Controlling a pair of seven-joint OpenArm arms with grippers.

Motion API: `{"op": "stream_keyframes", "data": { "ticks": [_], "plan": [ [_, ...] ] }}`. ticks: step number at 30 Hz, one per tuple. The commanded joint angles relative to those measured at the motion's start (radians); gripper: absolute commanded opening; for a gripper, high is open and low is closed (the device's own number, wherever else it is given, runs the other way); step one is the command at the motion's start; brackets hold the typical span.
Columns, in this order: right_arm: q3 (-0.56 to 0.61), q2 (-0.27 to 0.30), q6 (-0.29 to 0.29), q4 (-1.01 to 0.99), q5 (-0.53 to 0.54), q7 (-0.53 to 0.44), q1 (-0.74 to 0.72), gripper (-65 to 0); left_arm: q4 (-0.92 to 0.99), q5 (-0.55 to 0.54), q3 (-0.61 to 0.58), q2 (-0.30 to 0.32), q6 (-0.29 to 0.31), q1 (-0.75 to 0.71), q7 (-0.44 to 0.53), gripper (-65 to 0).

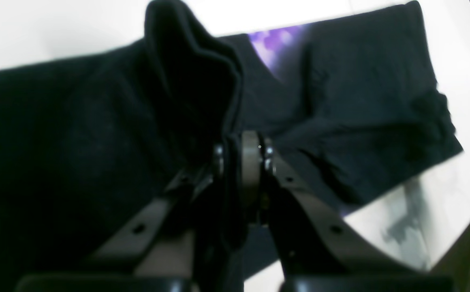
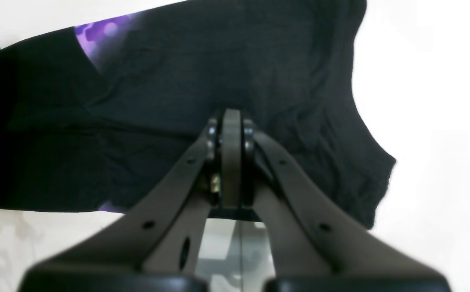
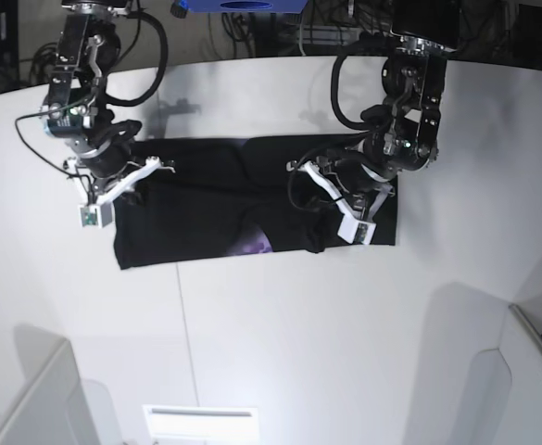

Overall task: Fold the T-shirt properly
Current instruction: 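Carry the strip end in the left gripper toward the right gripper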

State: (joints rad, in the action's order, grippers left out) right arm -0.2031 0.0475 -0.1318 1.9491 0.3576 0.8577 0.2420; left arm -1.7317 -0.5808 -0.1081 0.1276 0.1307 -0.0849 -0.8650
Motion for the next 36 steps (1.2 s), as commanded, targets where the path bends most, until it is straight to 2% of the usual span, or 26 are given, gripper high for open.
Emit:
{"op": "stream_keyframes", "data": {
  "ticks": [1, 6, 36],
  "plan": [
    [-0.002, 0.005, -0.006, 0.017, 0.005, -0.022, -0.011, -65.0, -0.004, -0.014, -0.003, -0.003, 0.007, 0.023, 0.020, -65.0],
    [-0.002, 0.005, -0.006, 0.017, 0.005, -0.022, -0.011, -65.0, 0.051, -0.014, -0.041, -0.015, 0.007, 0.049, 0.022, -65.0],
    [-0.002, 0.005, -0.006, 0.017, 0.005, -0.022, -0.016, -65.0, 0.111, -0.014, -0.045, -0.047, 0.007, 0.092, 0.022, -65.0]
  ]
}}
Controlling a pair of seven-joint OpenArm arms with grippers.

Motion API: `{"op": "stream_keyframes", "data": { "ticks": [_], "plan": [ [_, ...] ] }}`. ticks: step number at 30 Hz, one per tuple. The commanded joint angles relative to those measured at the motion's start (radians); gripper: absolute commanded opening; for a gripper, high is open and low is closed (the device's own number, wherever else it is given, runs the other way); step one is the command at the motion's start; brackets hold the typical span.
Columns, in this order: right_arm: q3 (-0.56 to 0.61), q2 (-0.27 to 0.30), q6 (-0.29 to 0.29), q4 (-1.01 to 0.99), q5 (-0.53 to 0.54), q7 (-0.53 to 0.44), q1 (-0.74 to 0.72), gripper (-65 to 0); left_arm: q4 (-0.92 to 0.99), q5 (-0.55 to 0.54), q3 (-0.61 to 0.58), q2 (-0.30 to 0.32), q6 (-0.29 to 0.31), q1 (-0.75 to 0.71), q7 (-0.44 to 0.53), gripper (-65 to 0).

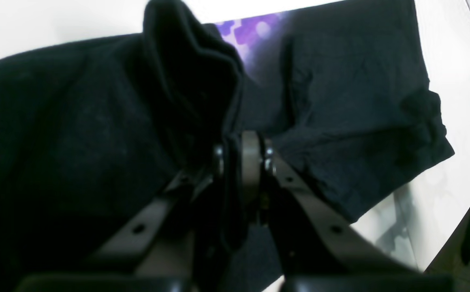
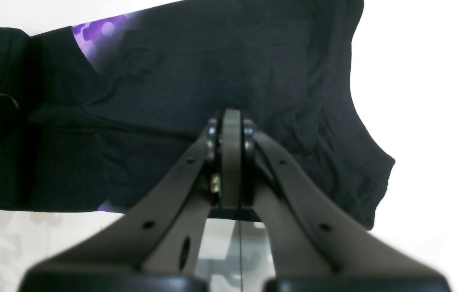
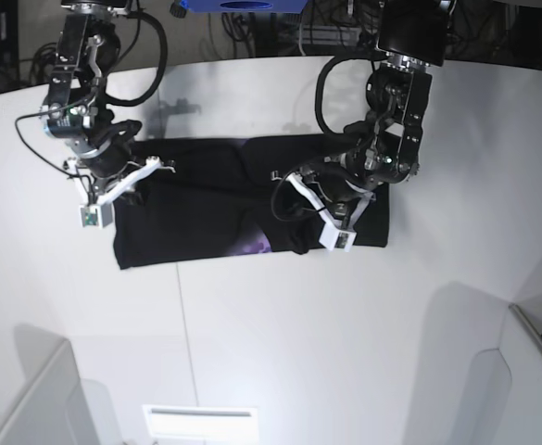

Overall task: Fold the T-shirt properly
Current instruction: 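Carry the strip end in the left gripper toward the right gripper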

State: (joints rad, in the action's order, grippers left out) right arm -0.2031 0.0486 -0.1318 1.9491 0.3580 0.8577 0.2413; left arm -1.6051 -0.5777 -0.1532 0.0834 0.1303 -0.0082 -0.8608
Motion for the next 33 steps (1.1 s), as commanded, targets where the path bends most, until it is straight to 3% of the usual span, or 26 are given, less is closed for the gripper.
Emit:
{"op": "stream_keyframes", "data": {
  "ticks": [1, 12, 14, 18, 21, 26, 33],
  "plan": [
    [-0.002, 0.004, -0.006, 0.017, 0.005, -0.018, -0.020, -65.0, -0.016, -0.017, 0.000, -0.003, 0.007, 0.015, 0.018, -65.0],
    [-0.002, 0.004, -0.006, 0.017, 0.005, -0.018, -0.023, -65.0, -0.014, -0.017, 0.000, -0.003, 0.007, 0.018, 0.018, -65.0],
    [-0.002, 0.004, -0.006, 0.017, 0.005, -0.018, -0.023, -65.0, -0.014, -0.017, 0.000, -0.003, 0.007, 0.020, 0.018, -55.3],
    [-0.002, 0.004, -0.006, 0.017, 0.005, -0.018, -0.023, -65.0, -0.014, -0.018, 0.000, -0.006, 0.007, 0.021, 0.018, -28.1],
    [-0.002, 0.004, -0.006, 0.017, 0.005, -0.018, -0.023, -65.0, -0.016, -0.018, 0.000, -0.026, 0.007, 0.023, 0.018, -16.1],
    [-0.002, 0.004, -0.006, 0.017, 0.005, -0.021, -0.024, -65.0, -0.013, -0.018, -0.004, -0.067, 0.012, 0.040, 0.018, -14.8],
    [-0.003, 0.004, -0.006, 0.017, 0.005, -0.022, -0.024, -65.0, -0.044, -0.018, -0.144, -0.070, 0.012, 0.090, 0.018, -15.1]
  ]
}}
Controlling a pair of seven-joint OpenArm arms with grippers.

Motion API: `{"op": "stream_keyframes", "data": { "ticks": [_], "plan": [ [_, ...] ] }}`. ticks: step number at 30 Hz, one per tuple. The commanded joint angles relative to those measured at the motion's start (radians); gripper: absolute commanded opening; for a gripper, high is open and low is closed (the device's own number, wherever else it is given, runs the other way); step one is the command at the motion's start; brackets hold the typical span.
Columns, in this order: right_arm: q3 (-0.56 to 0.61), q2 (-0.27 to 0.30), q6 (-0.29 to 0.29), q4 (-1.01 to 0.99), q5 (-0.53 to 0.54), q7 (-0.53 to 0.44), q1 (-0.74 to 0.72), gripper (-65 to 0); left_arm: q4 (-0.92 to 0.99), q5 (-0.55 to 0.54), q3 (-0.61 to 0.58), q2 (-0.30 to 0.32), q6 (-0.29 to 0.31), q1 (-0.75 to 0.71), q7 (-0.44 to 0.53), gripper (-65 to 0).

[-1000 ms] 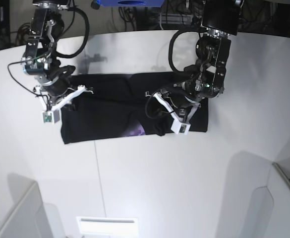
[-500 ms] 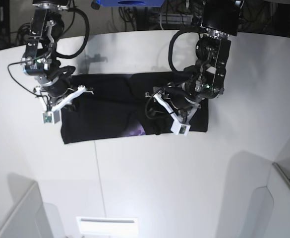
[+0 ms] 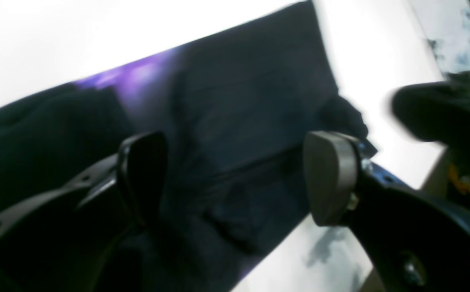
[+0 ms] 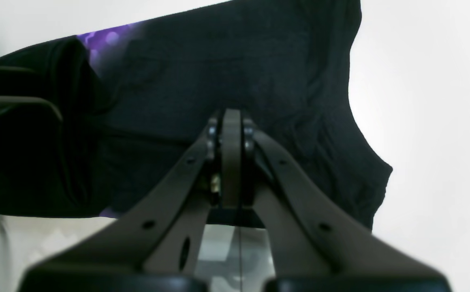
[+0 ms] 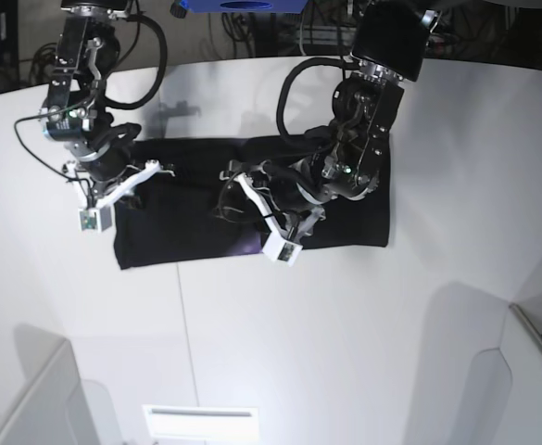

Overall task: Fold the T-shirt properly
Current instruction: 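Carry the strip end in the left gripper toward the right gripper, then release the left gripper and move it back to the folded end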

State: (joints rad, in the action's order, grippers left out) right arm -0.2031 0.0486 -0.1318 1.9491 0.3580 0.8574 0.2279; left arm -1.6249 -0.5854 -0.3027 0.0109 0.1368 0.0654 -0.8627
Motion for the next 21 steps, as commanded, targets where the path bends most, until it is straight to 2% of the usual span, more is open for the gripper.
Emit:
{"op": "stream_keyframes", "data": {
  "ticks": [1, 2, 4, 7, 8, 9, 13, 15, 16, 18, 21],
  "plan": [
    [-0.005, 0.004, -0.006, 0.017, 0.005, -0.022, -0.012, -65.0, -0.044, -0.011, 0.007, 0.004, 0.005, 0.011, 0.020, -16.9],
    [-0.016, 0.004, -0.006, 0.017, 0.005, -0.019, -0.020, -65.0, -0.065, -0.011, 0.017, 0.007, 0.005, -0.003, 0.020, -20.7],
    [-0.063, 0.003, -0.006, 0.009, 0.005, -0.003, -0.042, -65.0, -0.116, -0.011, 0.083, 0.039, 0.005, -0.045, 0.020, -34.4],
    [-0.111, 0.004, -0.009, -0.034, 0.005, 0.075, -0.103, -65.0, -0.191, -0.011, 0.222, 0.068, 0.005, -0.126, 0.020, -64.7],
    [-0.121, 0.007, -0.021, -0.053, 0.005, 0.105, -0.126, -65.0, -0.205, -0.011, 0.267, 0.087, 0.005, -0.152, 0.020, -65.0],
    [-0.132, 0.009, -0.047, -0.080, 0.005, 0.136, -0.150, -61.2, -0.220, -0.011, 0.313, 0.105, 0.005, -0.177, 0.020, -65.0],
    [-0.206, 0.007, -0.187, -0.225, 0.005, 0.210, -0.243, -32.3, -0.232, -0.011, 0.435, 0.199, 0.008, -0.253, 0.024, -65.0],
    [-0.255, 0.007, -0.251, -0.304, 0.005, 0.222, -0.279, -21.6, -0.231, -0.008, 0.485, 0.255, 0.008, -0.292, 0.027, -65.0],
    [-0.276, 0.007, -0.274, -0.334, 0.005, 0.221, -0.292, -20.3, -0.231, -0.008, 0.518, 0.275, 0.008, -0.310, 0.027, -65.0],
    [-0.302, 0.014, -0.283, -0.377, 0.005, 0.221, -0.312, -22.1, -0.228, -0.006, 0.606, 0.289, 0.019, -0.350, 0.029, -65.0],
    [-0.306, 0.047, -0.285, -0.423, 0.005, 0.221, -0.342, -22.5, -0.208, -0.003, 0.735, 0.289, 0.128, -0.396, 0.082, -65.0]
  ]
}}
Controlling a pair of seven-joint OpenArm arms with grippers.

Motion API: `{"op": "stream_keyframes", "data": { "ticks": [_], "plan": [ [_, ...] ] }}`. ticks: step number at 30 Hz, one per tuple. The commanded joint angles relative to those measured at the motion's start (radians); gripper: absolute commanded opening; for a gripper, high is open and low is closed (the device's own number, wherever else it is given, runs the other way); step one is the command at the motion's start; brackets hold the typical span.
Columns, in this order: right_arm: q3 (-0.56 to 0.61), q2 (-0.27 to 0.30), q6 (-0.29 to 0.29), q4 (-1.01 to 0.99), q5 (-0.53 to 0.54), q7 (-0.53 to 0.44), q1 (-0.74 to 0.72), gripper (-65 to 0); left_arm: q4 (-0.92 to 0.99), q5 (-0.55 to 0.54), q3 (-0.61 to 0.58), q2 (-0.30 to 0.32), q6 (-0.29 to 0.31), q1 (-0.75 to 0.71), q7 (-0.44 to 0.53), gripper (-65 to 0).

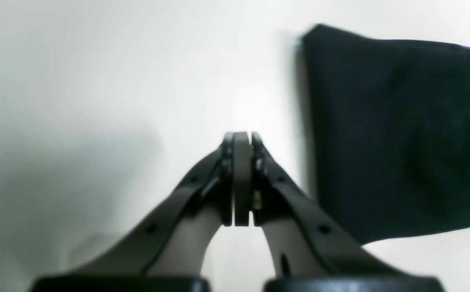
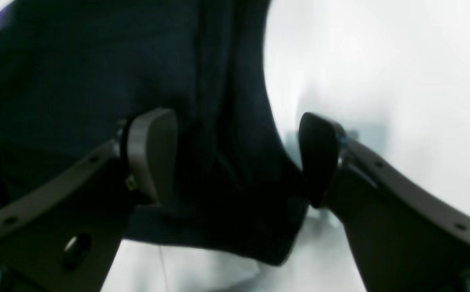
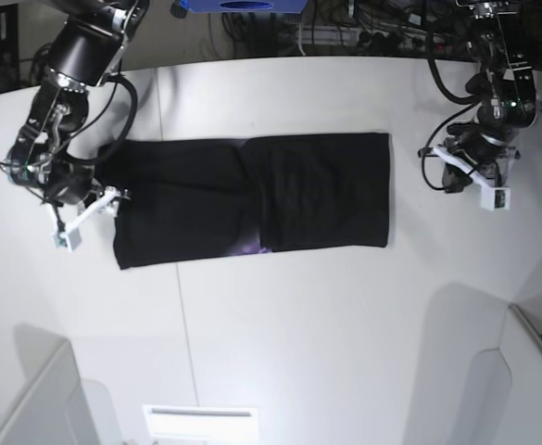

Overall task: Fold the T-shirt properly
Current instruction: 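Release the left gripper and move it back to the folded end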

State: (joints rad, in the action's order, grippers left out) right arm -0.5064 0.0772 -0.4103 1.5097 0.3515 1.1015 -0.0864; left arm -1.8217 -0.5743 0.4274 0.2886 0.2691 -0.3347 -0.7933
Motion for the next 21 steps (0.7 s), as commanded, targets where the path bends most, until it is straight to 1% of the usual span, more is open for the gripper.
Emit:
{"op": "stream_keyframes", "data": {
  "ticks": [1, 3, 5, 8, 12, 16, 21],
  "plan": [
    [-0.004, 0.022, -0.006, -0.005, 0.011, -0.021, -0.039, -22.5, 0.004, -0.013, 0.032, 0.011, 0.031, -0.010, 0.041, -65.0],
    [-0.007, 0.026, -0.006, -0.041, 0.011, -0.017, -0.062, -22.5, 0.050, -0.013, 0.072, 0.014, 0.081, -0.028, 0.094, -65.0],
    [-0.007, 0.028, -0.006, -0.053, 0.011, -0.019, -0.069, -22.5, 0.107, -0.013, 0.081, 0.019, 0.104, -0.033, 0.120, -65.0],
    [-0.004, 0.026, -0.006, -0.051, 0.011, -0.016, -0.072, -22.5, 0.161, -0.013, 0.080, 0.019, 0.108, -0.034, 0.133, -65.0],
    [-0.002, 0.023, -0.006, -0.090, 0.011, -0.022, -0.094, -22.5, 0.179, -0.013, 0.078, 0.016, 0.108, -0.033, 0.171, -65.0],
    [-0.008, 0.026, -0.008, -0.183, 0.011, -0.017, -0.126, -22.7, 0.182, -0.013, 0.078, 0.014, 0.108, -0.024, 0.174, -65.0],
    [-0.002, 0.017, -0.009, -0.191, 0.011, -0.017, -0.115, -22.8, 0.205, -0.013, 0.060, 0.013, 0.108, 0.003, 0.174, -65.0]
  ]
}}
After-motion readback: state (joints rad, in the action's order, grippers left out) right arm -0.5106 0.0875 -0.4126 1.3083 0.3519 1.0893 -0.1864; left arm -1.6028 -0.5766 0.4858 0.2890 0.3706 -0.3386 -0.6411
